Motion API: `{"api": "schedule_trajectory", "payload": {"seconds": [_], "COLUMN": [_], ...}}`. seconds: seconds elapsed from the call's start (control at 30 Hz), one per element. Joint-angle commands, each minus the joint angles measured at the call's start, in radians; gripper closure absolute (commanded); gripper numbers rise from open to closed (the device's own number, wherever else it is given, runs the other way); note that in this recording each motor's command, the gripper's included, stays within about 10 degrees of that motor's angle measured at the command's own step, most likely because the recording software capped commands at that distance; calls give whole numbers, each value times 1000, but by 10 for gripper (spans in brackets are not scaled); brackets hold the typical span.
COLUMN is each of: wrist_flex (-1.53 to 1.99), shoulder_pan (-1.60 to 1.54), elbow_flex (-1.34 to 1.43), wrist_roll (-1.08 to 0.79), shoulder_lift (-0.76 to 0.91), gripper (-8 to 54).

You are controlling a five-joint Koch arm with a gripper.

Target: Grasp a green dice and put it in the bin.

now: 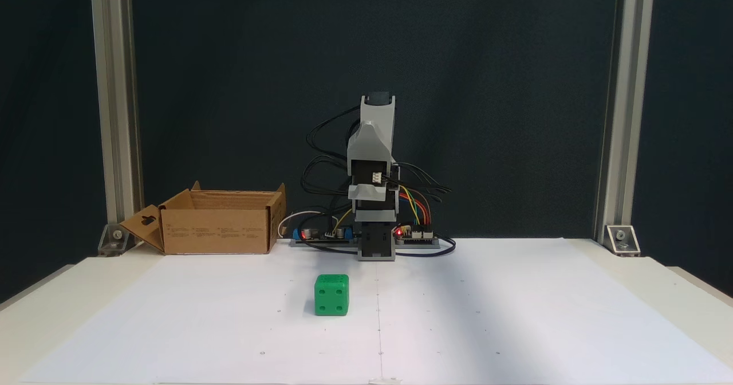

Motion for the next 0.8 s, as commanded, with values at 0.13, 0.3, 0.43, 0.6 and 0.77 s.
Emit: {"api": "schedule_trajectory", "payload": {"seconds": [0.13, 0.3, 0.43, 0.6, 0.77], "wrist_flex": [-41, -41, -43, -83, 117], "shoulder_pan": [-6, -5, -9, -26, -9], "elbow_flex": [176, 175, 176, 175, 104], "wrist_roll": [-48, -48, -44, -44, -40], "shoulder_lift": [104, 104, 104, 107, 109], "gripper": [10, 10, 10, 10, 15]}}
